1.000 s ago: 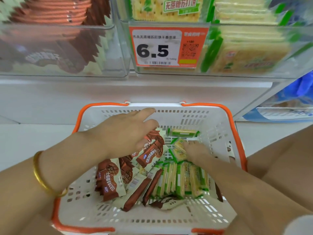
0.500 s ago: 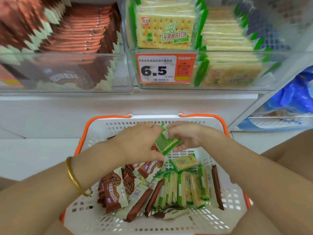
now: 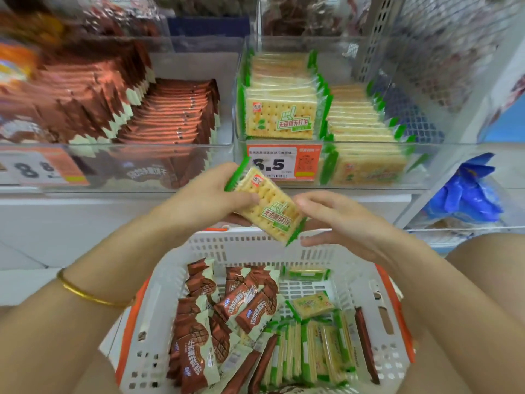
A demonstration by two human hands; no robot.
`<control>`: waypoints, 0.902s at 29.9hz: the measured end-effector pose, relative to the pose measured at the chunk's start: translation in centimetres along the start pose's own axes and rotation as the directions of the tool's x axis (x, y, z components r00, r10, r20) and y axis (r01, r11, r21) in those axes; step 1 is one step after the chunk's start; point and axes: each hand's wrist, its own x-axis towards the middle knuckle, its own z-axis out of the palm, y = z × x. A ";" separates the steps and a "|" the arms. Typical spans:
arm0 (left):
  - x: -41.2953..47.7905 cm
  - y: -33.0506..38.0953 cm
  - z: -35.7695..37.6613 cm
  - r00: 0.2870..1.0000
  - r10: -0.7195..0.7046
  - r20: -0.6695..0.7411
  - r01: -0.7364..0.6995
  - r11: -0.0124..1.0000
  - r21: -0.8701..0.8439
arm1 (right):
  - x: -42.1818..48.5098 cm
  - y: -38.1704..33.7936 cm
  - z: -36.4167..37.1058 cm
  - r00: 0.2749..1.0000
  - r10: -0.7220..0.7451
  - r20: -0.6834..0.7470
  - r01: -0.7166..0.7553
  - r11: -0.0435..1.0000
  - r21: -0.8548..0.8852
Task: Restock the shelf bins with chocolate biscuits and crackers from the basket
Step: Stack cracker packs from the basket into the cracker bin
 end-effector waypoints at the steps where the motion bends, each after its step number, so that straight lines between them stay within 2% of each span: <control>1: -0.2 0.5 -0.2 1.000 0.028 0.000 -0.028 0.998 -0.055 | -0.5 -0.7 0.0 0.999 -0.042 0.019 0.041 0.999 0.023; 3: -0.5 1.3 -0.2 0.995 0.097 -0.034 -0.100 0.986 -0.135 | -1.4 -2.4 -0.1 0.990 -0.140 -0.001 0.140 0.990 -0.005; 5: -0.6 1.9 -0.2 0.969 0.196 -0.152 -0.218 0.966 -0.139 | -1.6 -4.3 -0.5 0.966 -0.246 -0.083 0.244 0.969 -0.044; 8: 0.0 1.9 -0.6 0.839 0.352 -0.416 -0.369 0.929 0.043 | -1.2 -7.6 -2.2 0.866 -0.399 -0.301 0.375 0.917 -0.135; 10: 0.4 1.7 -1.0 0.749 0.441 -0.494 -0.397 0.896 0.199 | -0.3 -9.5 -3.6 0.781 -0.481 -0.399 0.400 0.875 -0.271; 12: 0.7 1.3 -1.2 0.701 0.527 -0.481 -0.369 0.845 0.387 | 1.2 -10.6 -4.6 0.743 -0.527 -0.412 0.360 0.834 -0.418; 13: 0.7 1.2 -1.2 0.697 0.561 -0.446 -0.353 0.810 0.467 | 2.0 -11.0 -4.8 0.746 -0.532 -0.400 0.318 0.813 -0.488; 16: 0.9 0.7 -0.8 0.745 0.591 -0.309 -0.316 0.721 0.617 | 4.0 -10.9 -4.1 0.769 -0.529 -0.358 0.204 0.734 -0.647; 18: 1.0 0.3 -0.5 0.758 0.599 -0.260 -0.290 0.666 0.687 | 4.8 -10.3 -3.3 0.737 -0.570 -0.364 0.144 0.658 -0.739; 21: 1.2 0.1 -0.3 0.743 0.632 -0.221 -0.277 0.591 0.758 | 5.1 -9.8 -2.9 0.674 -0.593 -0.441 0.086 0.656 -0.750; 24: 1.4 -0.1 -0.2 0.756 0.623 -0.198 -0.244 0.550 0.799 | 5.0 -9.7 -3.1 0.696 -0.586 -0.415 0.087 0.642 -0.761; 27: 1.3 0.0 0.2 0.731 0.654 -0.195 -0.225 0.501 0.836 | 4.6 -9.5 -3.0 0.692 -0.594 -0.411 0.059 0.614 -0.787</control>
